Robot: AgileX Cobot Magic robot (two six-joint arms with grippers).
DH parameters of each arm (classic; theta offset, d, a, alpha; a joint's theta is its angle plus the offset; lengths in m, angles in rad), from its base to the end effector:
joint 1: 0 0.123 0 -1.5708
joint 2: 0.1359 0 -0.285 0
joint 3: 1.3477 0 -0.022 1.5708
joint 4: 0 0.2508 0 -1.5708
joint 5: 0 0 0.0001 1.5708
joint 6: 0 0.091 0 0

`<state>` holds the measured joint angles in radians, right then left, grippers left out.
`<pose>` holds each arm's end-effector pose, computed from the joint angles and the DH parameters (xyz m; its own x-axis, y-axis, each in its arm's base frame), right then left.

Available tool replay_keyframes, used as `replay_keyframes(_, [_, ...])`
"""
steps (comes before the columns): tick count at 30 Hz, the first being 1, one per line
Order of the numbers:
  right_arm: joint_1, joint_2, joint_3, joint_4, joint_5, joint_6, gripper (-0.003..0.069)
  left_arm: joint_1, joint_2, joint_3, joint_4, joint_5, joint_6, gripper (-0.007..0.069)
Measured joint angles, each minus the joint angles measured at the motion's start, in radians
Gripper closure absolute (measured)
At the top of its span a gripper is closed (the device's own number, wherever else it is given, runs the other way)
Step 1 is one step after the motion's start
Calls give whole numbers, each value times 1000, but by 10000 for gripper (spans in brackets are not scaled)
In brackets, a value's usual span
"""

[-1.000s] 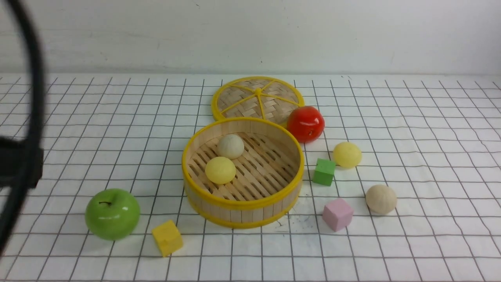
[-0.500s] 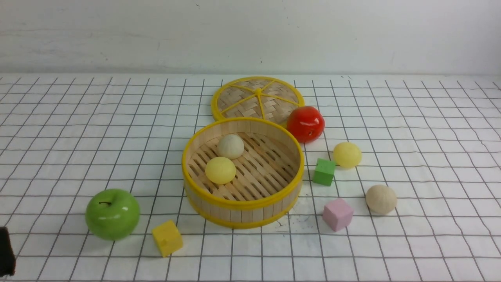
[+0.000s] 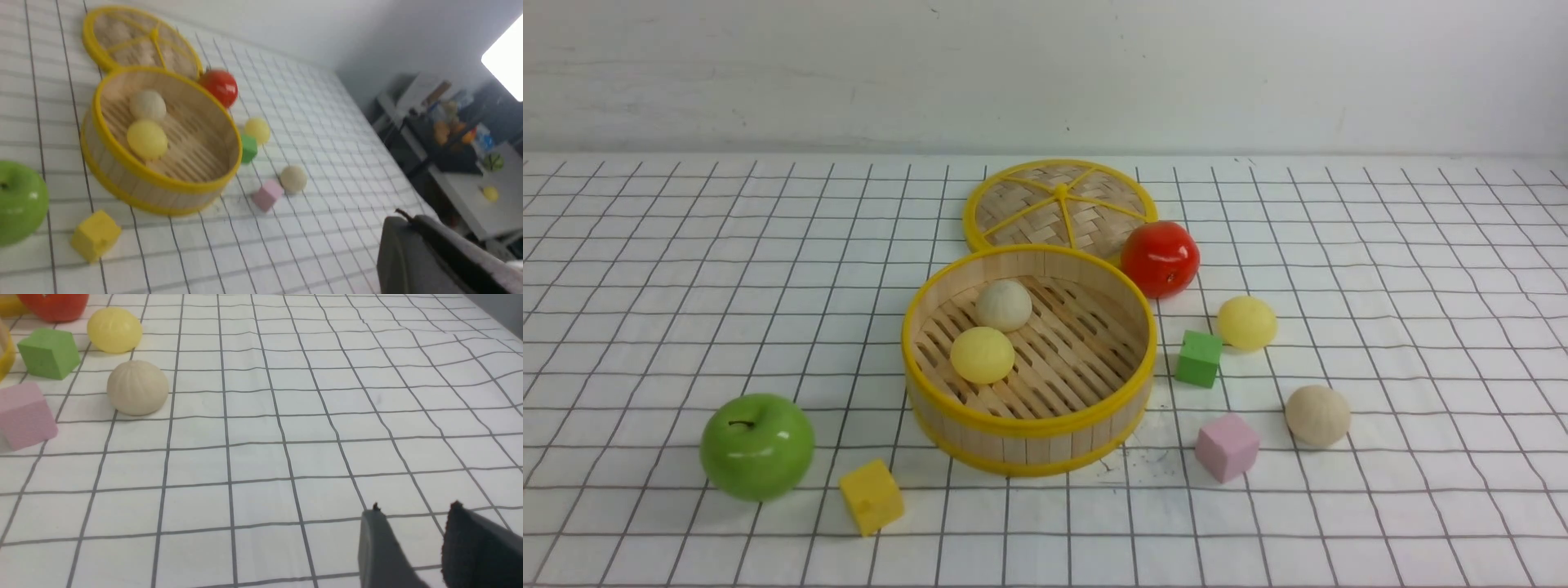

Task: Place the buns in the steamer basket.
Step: Use the right arm to grab a steamed stuffed bun

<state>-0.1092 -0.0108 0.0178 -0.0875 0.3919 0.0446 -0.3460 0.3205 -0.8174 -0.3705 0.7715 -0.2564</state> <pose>0.0514 -0.0087 0.1727 -0.3085 -0.0027 -0.9512 0.1294 0.9906 -0.0447 0.0188 -0.0312 0.3918 -0.4069 -0.3715 -0.8345 0.4143 0.7391 -0.5311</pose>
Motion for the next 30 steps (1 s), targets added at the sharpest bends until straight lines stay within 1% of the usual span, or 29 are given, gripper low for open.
replay_keyframes(3, [0, 0, 0, 0, 0, 0, 418, 2, -121, 84, 31, -99, 13, 638])
replay_keyframes(7, [0, 0, 0, 0, 0, 0, 418, 35, -262, 220, 140, -185, 29, 638])
replay_keyframes(10, [0, 0, 0, 0, 0, 0, 418, 63, -307, 313, 237, -231, 31, 638])
replay_keyframes(11, [0, 0, 0, 0, 0, 0, 418, 66, -310, 322, 244, -231, 31, 638])
replay_keyframes(13, [0, 0, 0, 0, 0, 0, 418, 112, -321, 431, 315, -283, 32, 638])
replay_keyframes(15, [0, 0, 0, 0, 0, 0, 418, 152, -321, 495, 345, -318, 34, 638])
replay_keyframes(16, [0, 0, 0, 0, 0, 0, 418, 156, -321, 502, 346, -323, 34, 638])
replay_keyframes(19, [0, 0, 0, 0, 0, 0, 418, 191, -329, 613, 361, -363, 35, 638])
replay_keyframes(20, [0, 0, 0, 0, 0, 0, 418, 190, -330, 619, 361, -363, 35, 638])
replay_keyframes(25, [0, 0, 0, 0, 0, 0, 418, 193, -331, 801, 344, -369, 42, 638])
replay_keyframes(27, [0, 0, 0, 0, 0, 0, 418, 195, -331, 837, 342, -357, 45, 638])
replay_keyframes(30, [0, 0, 0, 0, 0, 0, 418, 196, -331, 845, 343, -384, 48, 638])
